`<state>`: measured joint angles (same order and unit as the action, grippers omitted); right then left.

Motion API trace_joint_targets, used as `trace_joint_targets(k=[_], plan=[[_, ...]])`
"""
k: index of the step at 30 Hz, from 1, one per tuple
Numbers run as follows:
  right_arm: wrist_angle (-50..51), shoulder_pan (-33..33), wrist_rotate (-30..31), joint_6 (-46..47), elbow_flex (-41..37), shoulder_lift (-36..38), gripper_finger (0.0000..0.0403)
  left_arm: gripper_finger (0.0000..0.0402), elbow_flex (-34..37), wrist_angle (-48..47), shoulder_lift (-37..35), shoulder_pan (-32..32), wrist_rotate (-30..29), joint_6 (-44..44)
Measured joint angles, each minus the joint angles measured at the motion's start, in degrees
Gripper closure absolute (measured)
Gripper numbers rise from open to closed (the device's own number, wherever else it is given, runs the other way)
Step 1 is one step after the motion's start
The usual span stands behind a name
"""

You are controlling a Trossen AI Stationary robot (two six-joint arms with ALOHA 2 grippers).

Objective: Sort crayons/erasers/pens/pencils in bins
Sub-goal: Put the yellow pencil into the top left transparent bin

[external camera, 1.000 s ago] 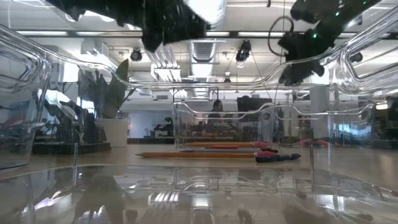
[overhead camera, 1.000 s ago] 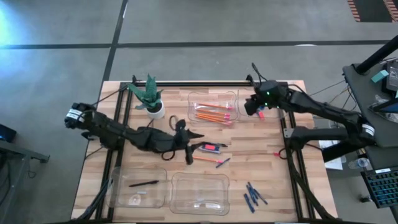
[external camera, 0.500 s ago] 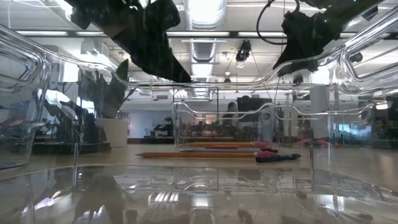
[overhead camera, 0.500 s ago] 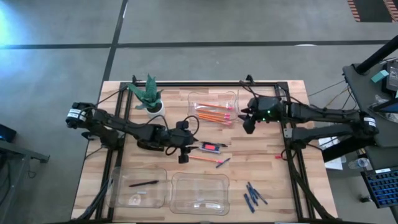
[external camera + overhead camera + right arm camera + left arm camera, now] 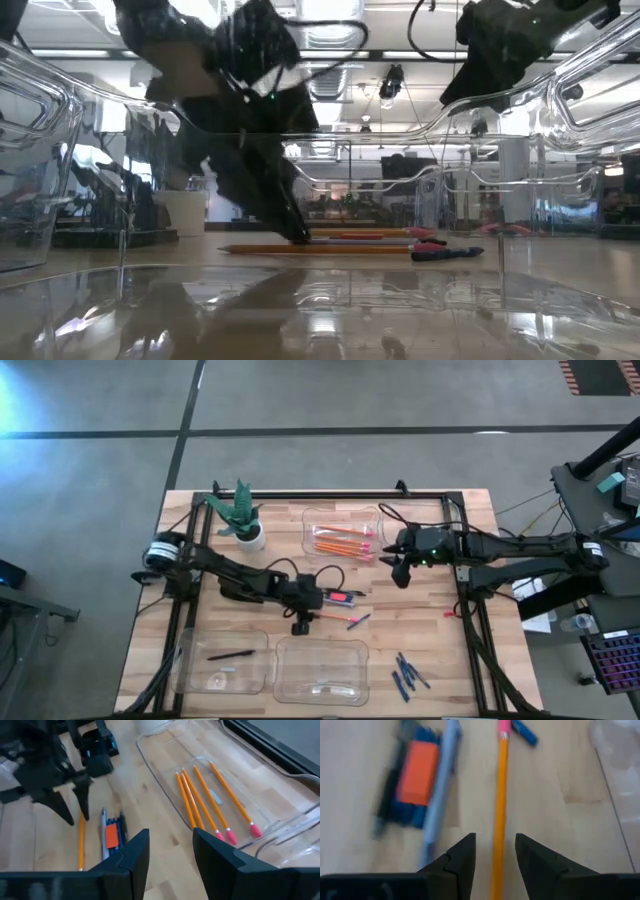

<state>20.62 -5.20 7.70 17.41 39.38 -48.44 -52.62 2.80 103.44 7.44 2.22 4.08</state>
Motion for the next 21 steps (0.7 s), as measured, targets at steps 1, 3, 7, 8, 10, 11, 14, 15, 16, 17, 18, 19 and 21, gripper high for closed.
trace_joint_targets(k=[1, 3, 7, 8, 10, 11, 14, 15, 16, 17, 18, 19, 21], plan=[[0.0, 0.1, 0.0, 0.0, 0.0, 0.0, 0.0264, 0.0277, -0.4, 0.3, 1.0, 0.0, 0.8, 0.0], [0.0, 0.2, 0.0, 0.0, 0.0, 0.0, 0.0264, 0.0277, -0.9, 0.2, 2.0, 0.0, 1.6, 0.0], [0.0, 0.3, 0.1, 0.0, 0.0, 0.0, 0.0262, 0.0277, -1.6, 0.7, 3.2, 0.0, 2.4, 0.0], [0.0, 0.3, 0.2, 0.0, 0.0, 0.0, 0.0262, 0.0277, -1.6, 0.7, 3.3, 0.0, 2.4, 0.0], [0.0, 0.4, 0.3, 0.0, 0.0, 0.0, 0.0263, 0.0277, -1.6, 0.5, 3.4, 0.0, 2.4, 0.0], [0.0, 0.4, 0.3, 0.0, 0.0, 0.0, 0.0264, 0.0279, -1.6, 0.2, 3.4, 0.0, 2.4, -0.1], [0.0, 0.4, 0.4, 0.0, 0.0, 0.0, 0.0266, 0.03, -1.6, -0.9, 3.4, 0.0, 2.2, -0.1], [0.0, 0.4, 0.4, 0.0, 0.0, 0.0, 0.0266, 0.0312, -1.5, -1.1, 3.4, 0.0, 2.0, -0.1], [0.0, 0.4, 0.4, 0.0, 0.0, 0.0, 0.0266, 0.0325, -1.5, -1.3, 3.4, 0.0, 1.9, -0.1], [0.0, 0.4, 0.4, 0.0, 0.0, 0.0, 0.0266, 0.0341, -1.4, -1.3, 3.4, -0.1, 1.9, -0.1], [0.0, 0.4, 0.4, 0.0, 0.0, 0.0, 0.0266, 0.0358, -1.4, -1.3, 3.4, -0.1, 1.9, 0.0], [0.0, 0.4, 0.4, 0.0, 0.0, 0.0, 0.0266, 0.0375, -1.4, -1.3, 3.4, -0.1, 1.9, 0.0], [0.0, 0.4, 0.4, 0.0, 0.0, 0.0, 0.0266, 0.0391, -1.4, -1.1, 3.4, -0.1, 1.9, 0.0]])
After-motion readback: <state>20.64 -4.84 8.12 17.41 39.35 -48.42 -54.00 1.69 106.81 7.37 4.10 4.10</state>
